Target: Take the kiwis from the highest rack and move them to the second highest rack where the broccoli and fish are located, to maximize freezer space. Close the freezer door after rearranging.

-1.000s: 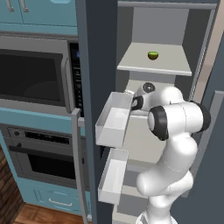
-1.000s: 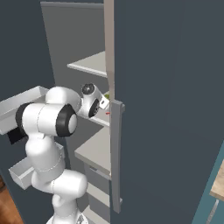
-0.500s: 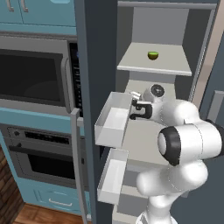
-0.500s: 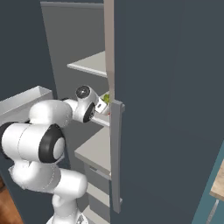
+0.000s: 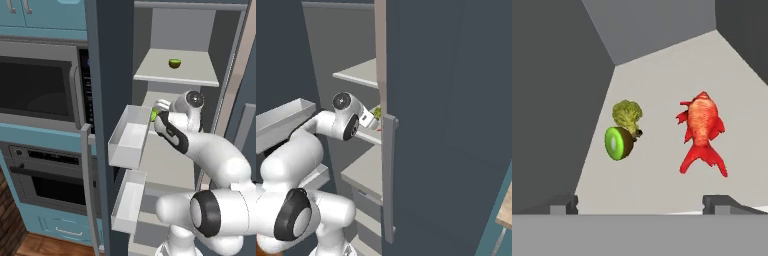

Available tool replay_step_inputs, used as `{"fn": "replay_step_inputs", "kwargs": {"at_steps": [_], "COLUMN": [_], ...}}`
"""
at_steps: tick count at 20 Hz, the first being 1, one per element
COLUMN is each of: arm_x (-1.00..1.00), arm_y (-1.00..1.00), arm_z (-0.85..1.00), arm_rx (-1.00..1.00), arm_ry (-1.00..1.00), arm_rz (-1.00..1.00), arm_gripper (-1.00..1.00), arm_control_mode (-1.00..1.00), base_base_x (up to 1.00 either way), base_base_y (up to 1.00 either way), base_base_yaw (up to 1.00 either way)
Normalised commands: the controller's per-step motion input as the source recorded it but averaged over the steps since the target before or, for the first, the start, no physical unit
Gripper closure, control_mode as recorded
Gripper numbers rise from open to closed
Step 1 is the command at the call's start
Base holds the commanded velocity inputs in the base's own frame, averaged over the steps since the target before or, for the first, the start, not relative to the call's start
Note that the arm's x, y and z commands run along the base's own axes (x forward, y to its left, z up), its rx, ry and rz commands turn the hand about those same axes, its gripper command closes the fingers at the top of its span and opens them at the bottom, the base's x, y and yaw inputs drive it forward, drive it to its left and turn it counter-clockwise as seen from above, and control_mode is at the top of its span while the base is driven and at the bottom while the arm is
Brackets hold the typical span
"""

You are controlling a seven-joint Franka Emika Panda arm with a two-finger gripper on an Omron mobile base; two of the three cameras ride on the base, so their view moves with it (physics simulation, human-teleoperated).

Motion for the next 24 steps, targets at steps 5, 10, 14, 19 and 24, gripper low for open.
{"fn": "replay_step_inputs", "kwargs": {"at_steps": [5,10,14,19,24], "arm_x": [-0.53,-0.41,-0.07,0.04,0.27], "arm_y": [0.01,0.00,0.00,-0.08,-0.15], "arm_z": [1.00,1.00,0.84,0.58,0.24], "arm_rx": [0.00,0.00,-0.03,-0.09,-0.04], "arm_ry": [0.00,0.00,0.00,0.06,0.15], "arm_rz": [0.00,0.00,-0.01,-0.08,-0.05], "arm_gripper": [-1.00,-1.00,-1.00,-1.00,-1.00], "arm_control_mode": [-1.00,-1.00,-1.00,-1.00,-1.00], "base_base_x": [0.00,0.00,0.00,0.00,0.00], "base_base_y": [0.00,0.00,0.00,0.00,0.00], "base_base_yaw": [0.00,0.00,0.00,0.00,0.00]}}
